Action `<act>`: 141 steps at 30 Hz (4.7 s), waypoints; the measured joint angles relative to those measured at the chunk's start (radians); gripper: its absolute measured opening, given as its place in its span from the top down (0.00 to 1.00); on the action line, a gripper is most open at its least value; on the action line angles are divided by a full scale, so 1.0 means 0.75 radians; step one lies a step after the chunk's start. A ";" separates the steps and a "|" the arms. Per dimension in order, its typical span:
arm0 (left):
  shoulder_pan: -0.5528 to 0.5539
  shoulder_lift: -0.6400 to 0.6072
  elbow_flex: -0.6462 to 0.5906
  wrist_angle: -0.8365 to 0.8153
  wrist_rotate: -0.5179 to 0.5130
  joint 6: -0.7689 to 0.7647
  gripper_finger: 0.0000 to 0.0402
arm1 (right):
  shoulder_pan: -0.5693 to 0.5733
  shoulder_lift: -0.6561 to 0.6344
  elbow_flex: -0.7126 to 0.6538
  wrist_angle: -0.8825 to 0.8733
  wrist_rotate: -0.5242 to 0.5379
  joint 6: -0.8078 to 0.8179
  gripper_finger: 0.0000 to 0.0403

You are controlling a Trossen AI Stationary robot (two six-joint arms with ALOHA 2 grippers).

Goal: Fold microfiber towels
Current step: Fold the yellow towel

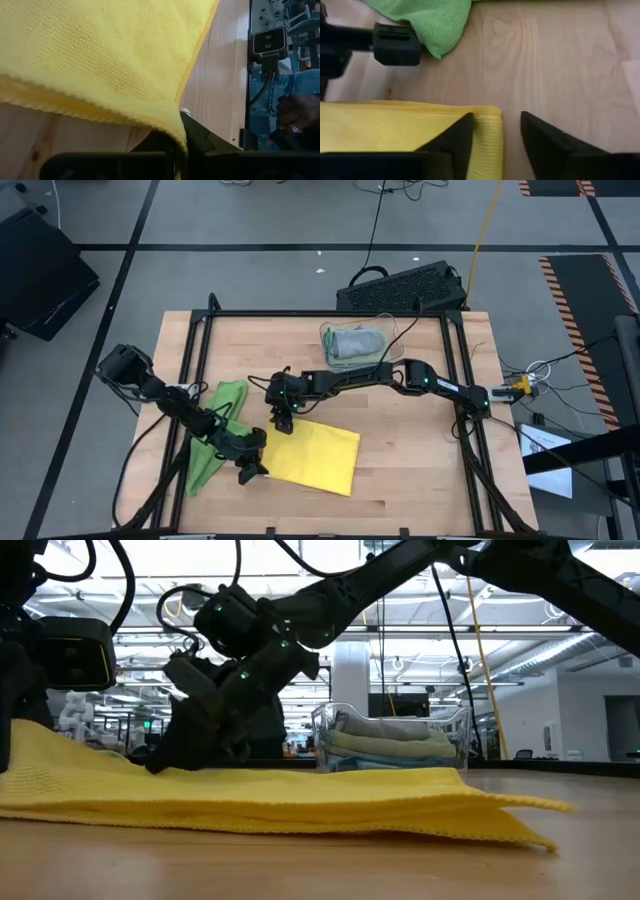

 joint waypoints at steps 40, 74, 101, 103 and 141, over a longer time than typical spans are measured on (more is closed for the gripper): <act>0.365 -0.726 0.032 -0.472 -0.054 0.503 0.99 | 0.144 -0.872 -0.347 -0.714 0.143 0.487 1.00; 0.603 -0.164 0.663 -1.059 0.109 0.891 0.98 | -0.117 -1.392 -1.579 0.482 -0.206 0.310 1.00; 0.468 -0.020 0.664 -0.912 -0.028 0.717 0.97 | -0.088 -1.451 -1.615 0.354 -0.282 0.466 1.00; 0.454 0.004 0.663 -0.905 -0.017 0.722 0.98 | -0.060 -1.451 -1.615 0.315 -0.277 0.463 1.00; 0.298 0.175 0.661 -0.635 0.080 0.619 0.96 | 0.271 -1.290 -1.616 0.285 -0.076 0.782 0.99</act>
